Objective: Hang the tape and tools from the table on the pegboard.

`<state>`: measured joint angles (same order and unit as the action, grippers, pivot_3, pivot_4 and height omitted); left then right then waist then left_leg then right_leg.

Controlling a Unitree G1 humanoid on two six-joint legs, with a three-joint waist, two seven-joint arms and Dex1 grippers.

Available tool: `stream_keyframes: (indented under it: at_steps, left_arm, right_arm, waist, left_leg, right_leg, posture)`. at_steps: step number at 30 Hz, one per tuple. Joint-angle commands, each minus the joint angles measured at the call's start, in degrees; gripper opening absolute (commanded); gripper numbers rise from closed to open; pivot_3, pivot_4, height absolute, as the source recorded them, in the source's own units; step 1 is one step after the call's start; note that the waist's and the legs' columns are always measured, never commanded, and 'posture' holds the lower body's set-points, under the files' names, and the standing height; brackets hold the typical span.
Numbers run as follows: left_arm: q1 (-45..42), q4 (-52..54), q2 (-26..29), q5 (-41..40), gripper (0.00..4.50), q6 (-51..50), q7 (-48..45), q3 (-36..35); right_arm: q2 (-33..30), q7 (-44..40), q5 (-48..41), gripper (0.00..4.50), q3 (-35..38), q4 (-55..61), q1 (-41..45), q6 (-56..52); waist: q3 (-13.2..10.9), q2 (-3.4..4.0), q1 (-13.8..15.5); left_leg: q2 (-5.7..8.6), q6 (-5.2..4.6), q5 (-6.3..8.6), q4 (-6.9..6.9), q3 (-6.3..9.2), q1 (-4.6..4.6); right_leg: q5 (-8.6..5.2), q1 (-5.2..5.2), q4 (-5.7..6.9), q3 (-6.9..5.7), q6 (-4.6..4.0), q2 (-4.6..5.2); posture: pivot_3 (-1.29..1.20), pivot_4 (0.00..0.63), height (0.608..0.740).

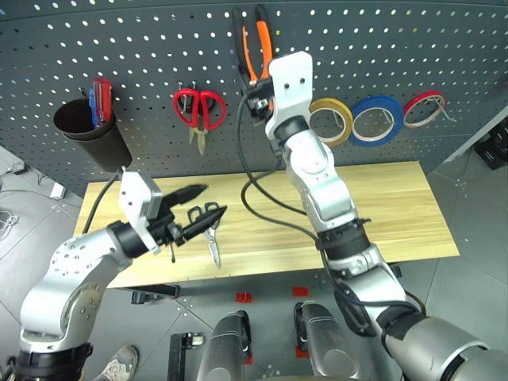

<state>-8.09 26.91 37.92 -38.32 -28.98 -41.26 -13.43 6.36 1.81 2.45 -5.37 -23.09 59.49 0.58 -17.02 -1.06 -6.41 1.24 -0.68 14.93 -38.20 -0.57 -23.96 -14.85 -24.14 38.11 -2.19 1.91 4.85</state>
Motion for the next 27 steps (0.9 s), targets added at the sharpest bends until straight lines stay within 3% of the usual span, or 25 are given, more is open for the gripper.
stream_keyframes:
  at_steps: [1, 11, 22, 27]
  left_arm:
    - [-2.72, 2.61, -1.15, -1.31, 3.32, -1.29, 2.06, 1.38]
    - [-5.83, 3.08, -3.25, -1.87, 3.32, -2.37, 3.59, 2.96]
    - [-4.65, 2.4, -4.48, -0.39, 3.32, -1.21, 3.93, 3.06]
    - [-3.77, 1.06, -5.49, 3.57, 3.32, 1.13, 6.31, 3.01]
  right_arm:
    - [-0.98, 1.51, 0.36, 2.85, 2.23, -6.09, 5.92, 8.8]
    - [-2.42, 3.94, 1.14, 2.85, 3.58, -15.73, 10.33, 16.88]
    - [-2.86, 3.79, 5.62, 2.85, 0.03, -17.4, 2.18, 19.42]
    - [-1.99, 1.1, 2.95, 2.85, 1.44, -16.51, 1.55, 15.5]
  waist:
    - [0.0, 0.0, -0.06]
    - [-0.04, 0.0, 0.04]
    - [-0.18, 0.02, 0.15]
    - [-0.19, 0.02, 0.18]
  left_leg:
    - [0.0, 0.0, 0.0, 0.0, -0.01, 0.0]
    - [-0.01, -0.01, -0.02, -0.08, -0.03, 0.01]
    - [-0.01, -0.01, -0.02, -0.06, -0.03, -0.01]
    - [-0.01, -0.01, -0.03, -0.05, 0.0, 0.02]
  right_leg:
    - [0.0, 0.0, -0.01, 0.0, 0.0, 0.0]
    - [0.0, 0.01, 0.06, 0.03, 0.0, 0.0]
    - [0.0, 0.03, 0.0, 0.02, 0.0, 0.03]
    - [0.0, 0.06, 0.0, -0.01, 0.0, 0.03]
  posture:
    - [-0.17, 0.301, 0.74]
    - [-0.16, 0.32, 0.74]
    - [-0.16, 0.327, 0.74]
    - [-0.17, 0.326, 0.74]
